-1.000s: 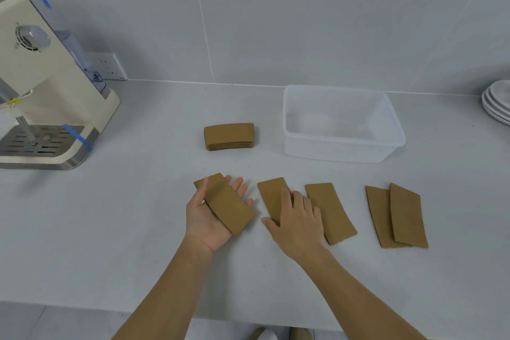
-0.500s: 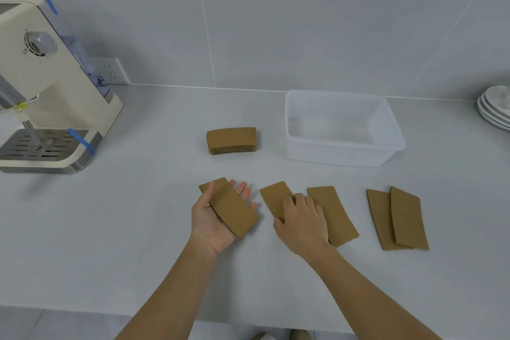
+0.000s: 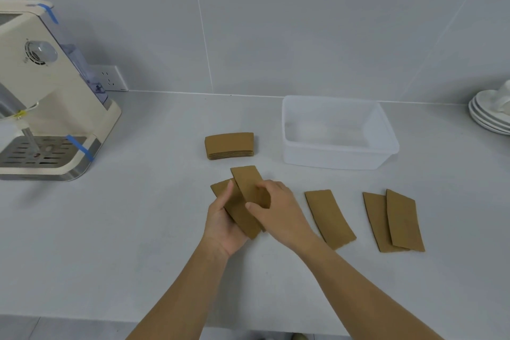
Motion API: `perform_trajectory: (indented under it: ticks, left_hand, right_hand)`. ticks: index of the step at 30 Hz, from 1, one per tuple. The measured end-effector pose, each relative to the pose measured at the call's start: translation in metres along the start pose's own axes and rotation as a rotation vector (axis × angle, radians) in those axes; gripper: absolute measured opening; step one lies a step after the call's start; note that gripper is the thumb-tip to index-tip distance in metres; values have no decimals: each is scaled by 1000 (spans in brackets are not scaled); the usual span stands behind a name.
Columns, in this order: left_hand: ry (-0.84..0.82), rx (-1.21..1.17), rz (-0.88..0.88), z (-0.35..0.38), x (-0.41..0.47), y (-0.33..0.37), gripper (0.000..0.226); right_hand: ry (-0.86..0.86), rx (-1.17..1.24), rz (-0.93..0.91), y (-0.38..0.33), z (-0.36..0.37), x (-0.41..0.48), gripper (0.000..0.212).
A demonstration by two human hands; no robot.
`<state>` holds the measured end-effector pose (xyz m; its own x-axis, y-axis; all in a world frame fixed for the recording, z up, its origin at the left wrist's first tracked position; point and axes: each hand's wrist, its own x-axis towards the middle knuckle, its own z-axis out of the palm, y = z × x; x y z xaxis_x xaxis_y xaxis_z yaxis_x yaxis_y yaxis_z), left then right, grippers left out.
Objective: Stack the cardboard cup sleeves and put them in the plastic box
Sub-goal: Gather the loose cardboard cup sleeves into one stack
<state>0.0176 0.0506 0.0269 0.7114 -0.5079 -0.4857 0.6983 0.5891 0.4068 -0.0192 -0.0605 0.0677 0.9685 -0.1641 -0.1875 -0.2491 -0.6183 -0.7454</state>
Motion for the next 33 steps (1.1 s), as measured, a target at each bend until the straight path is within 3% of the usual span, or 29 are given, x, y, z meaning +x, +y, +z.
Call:
perform_trajectory:
  ticks: [10, 17, 20, 26, 30, 33]
  left_hand:
    - [18, -12, -6, 10, 6, -20, 40]
    - [109, 8, -81, 13, 14, -27, 27]
    - [111, 13, -62, 20, 17, -28, 30]
    - [122, -10, -61, 24, 23, -35, 34]
    - [131, -3, -69, 25, 26, -38, 33]
    - [137, 1, -72, 26, 28, -41, 32]
  right_hand:
    - [-9, -181, -139, 16, 21, -9, 49]
    - [-233, -95, -72, 28, -14, -7, 48]
    - [-141, 14, 20, 39, -37, -6, 43]
    - [171, -391, 272, 77, -55, -4, 62]
    - [164, -518, 343, 96, -44, -13, 71]
    - [165, -586, 324, 103, -33, -18, 61]
